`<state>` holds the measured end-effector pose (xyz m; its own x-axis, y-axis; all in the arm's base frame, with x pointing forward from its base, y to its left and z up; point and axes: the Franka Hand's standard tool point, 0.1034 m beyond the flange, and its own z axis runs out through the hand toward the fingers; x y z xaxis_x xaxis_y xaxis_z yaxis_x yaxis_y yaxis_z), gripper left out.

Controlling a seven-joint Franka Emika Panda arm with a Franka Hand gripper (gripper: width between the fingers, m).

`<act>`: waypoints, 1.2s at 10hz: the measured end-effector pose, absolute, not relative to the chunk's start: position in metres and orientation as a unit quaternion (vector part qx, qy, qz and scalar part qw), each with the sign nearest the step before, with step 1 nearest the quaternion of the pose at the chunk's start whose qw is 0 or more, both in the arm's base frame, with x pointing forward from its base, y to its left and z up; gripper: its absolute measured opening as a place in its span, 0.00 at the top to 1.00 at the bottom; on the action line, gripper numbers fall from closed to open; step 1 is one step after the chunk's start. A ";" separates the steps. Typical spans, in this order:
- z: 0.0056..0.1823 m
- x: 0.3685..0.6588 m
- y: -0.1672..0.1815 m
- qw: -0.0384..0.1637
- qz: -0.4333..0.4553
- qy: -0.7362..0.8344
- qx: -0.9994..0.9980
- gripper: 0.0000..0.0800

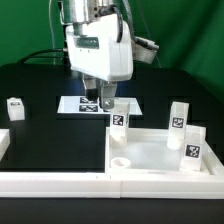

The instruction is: Assemble square table

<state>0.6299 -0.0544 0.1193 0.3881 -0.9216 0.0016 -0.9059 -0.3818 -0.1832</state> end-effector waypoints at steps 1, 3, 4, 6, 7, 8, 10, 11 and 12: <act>0.118 0.628 -0.060 0.074 -0.061 0.512 -0.854 0.19; 0.103 0.599 -0.085 0.060 -0.062 0.420 -0.904 0.19; 0.092 0.571 -0.110 0.048 -0.056 0.346 -0.935 0.19; 0.071 0.527 -0.160 0.056 -0.030 0.248 -0.967 0.19; 0.065 0.517 -0.172 0.045 -0.030 0.212 -0.976 0.19; 0.067 0.521 -0.167 0.039 -0.030 0.162 -0.986 0.19; 0.067 0.520 -0.169 0.034 -0.030 0.106 -0.993 0.19; 0.067 0.520 -0.170 0.031 -0.029 0.071 -0.997 0.19; 0.066 0.518 -0.172 0.027 -0.028 0.029 -0.999 0.19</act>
Offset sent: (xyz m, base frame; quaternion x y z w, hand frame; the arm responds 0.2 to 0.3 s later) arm -0.0814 -0.0501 -0.0291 0.0136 -0.0450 -0.2546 0.9659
